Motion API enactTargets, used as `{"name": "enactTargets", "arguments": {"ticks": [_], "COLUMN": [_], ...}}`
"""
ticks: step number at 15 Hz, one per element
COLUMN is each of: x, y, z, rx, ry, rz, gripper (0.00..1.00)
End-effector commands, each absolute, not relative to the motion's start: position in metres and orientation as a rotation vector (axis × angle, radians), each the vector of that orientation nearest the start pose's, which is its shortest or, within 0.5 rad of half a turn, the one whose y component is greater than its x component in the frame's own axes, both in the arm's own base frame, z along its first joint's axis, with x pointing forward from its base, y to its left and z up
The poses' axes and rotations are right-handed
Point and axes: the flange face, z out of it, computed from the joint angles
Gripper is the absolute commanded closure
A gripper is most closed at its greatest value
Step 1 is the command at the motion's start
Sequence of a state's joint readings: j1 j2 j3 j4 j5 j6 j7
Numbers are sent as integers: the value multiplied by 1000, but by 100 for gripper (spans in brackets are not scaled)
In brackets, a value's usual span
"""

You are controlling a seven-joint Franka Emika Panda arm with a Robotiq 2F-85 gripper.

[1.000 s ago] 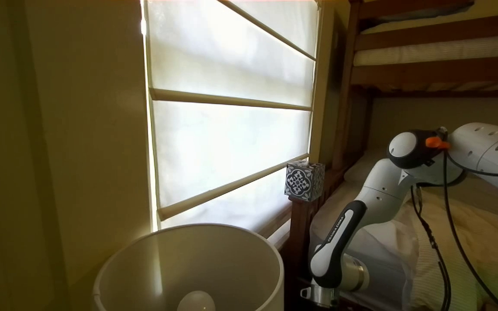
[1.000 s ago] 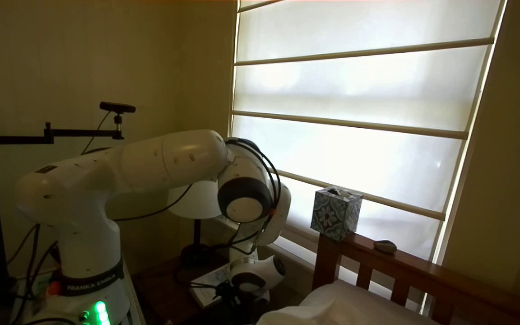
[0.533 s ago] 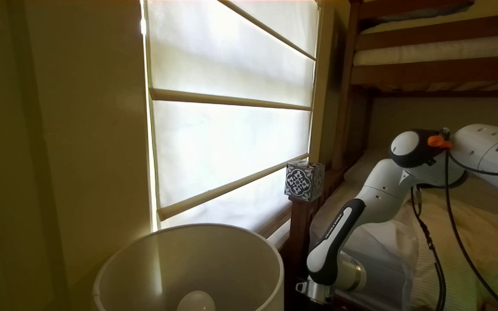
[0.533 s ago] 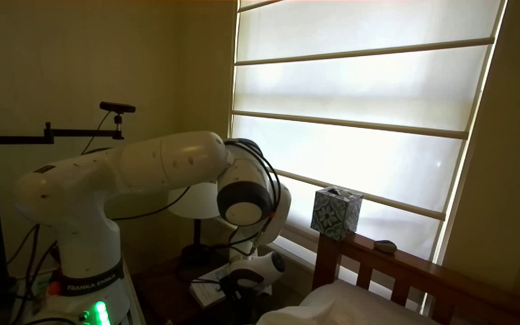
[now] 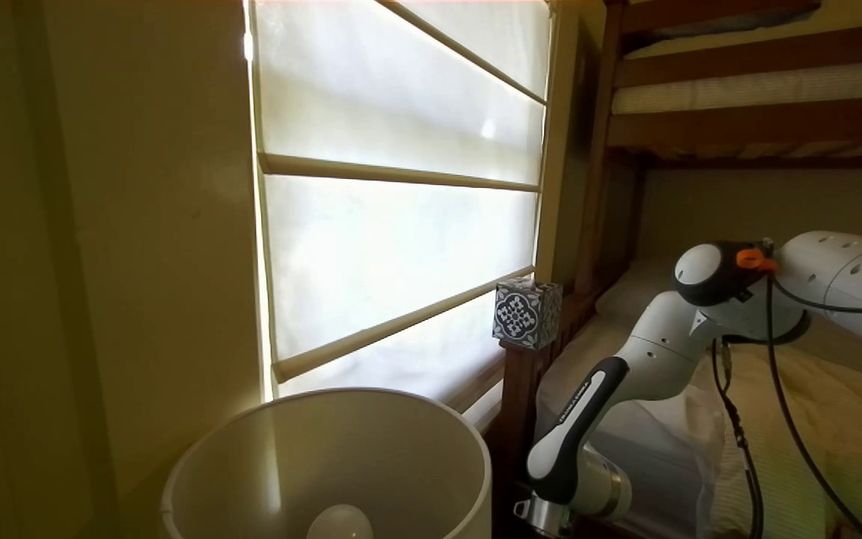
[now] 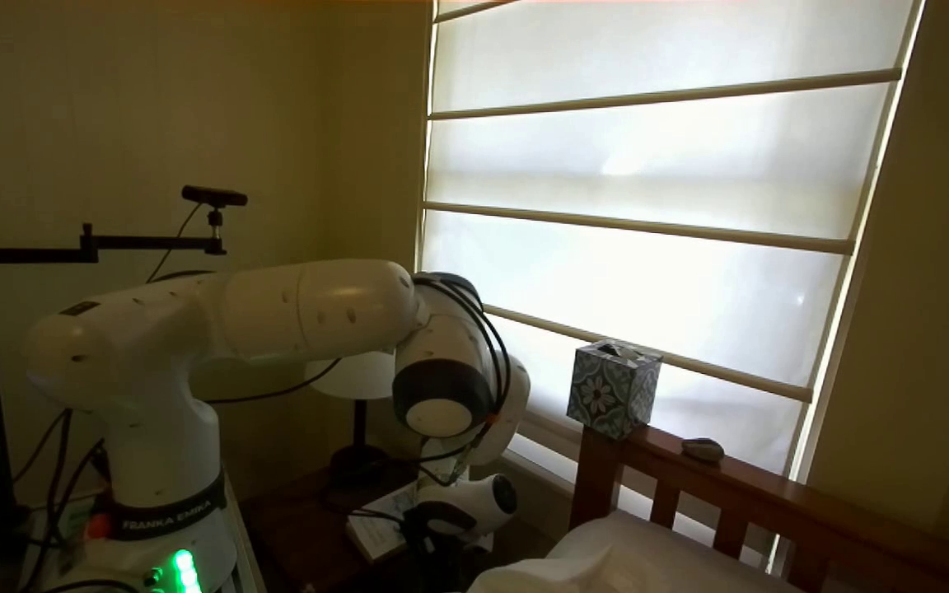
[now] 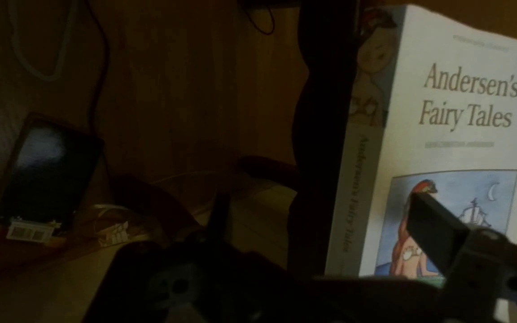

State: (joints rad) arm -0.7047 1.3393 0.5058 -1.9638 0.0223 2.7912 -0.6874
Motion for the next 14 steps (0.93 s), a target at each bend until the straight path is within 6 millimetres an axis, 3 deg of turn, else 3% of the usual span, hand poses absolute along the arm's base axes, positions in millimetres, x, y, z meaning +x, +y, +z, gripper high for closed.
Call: {"name": "enactTargets", "arguments": {"ticks": [1,5,6,7,14], "x": [464,466,467,468,471], "y": [-1,-1,-2,-4,-8], "z": [-139,-140,-140,-140,-144], "rx": [-2374,-2291,-2279,-2267,-2189], "ry": [-246,-289,-293,-300,-376], "rz": [152,181,184,184,199], "gripper": [0,0,25,26,76]}}
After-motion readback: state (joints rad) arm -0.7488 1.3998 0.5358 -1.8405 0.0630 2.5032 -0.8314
